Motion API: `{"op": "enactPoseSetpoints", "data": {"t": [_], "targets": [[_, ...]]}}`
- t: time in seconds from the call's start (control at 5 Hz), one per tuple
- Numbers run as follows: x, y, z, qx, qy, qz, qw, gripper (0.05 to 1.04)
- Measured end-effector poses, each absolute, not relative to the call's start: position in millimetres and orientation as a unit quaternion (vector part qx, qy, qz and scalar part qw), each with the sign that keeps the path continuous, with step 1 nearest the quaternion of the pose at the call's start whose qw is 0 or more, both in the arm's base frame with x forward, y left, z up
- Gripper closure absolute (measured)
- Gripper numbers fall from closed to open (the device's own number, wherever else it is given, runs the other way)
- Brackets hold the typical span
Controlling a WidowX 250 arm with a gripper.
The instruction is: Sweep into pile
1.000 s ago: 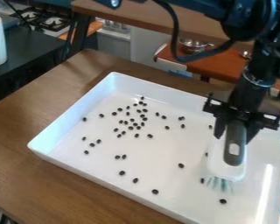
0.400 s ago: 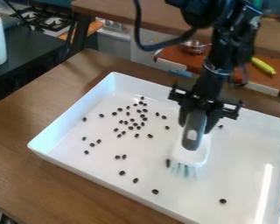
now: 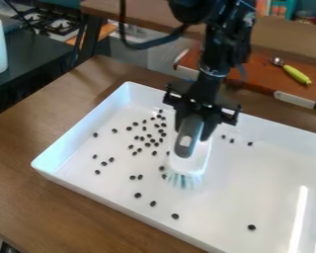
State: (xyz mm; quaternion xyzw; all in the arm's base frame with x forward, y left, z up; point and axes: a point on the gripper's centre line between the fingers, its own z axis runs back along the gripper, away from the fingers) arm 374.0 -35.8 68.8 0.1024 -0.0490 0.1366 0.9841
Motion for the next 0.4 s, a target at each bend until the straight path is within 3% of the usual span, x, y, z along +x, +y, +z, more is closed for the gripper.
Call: {"op": "enactPoseSetpoints", "data": {"t": [0.4], "targets": [[358.2, 0.7, 68.3, 0.124, -0.046, 0.131, 0.982, 0.569]]}}
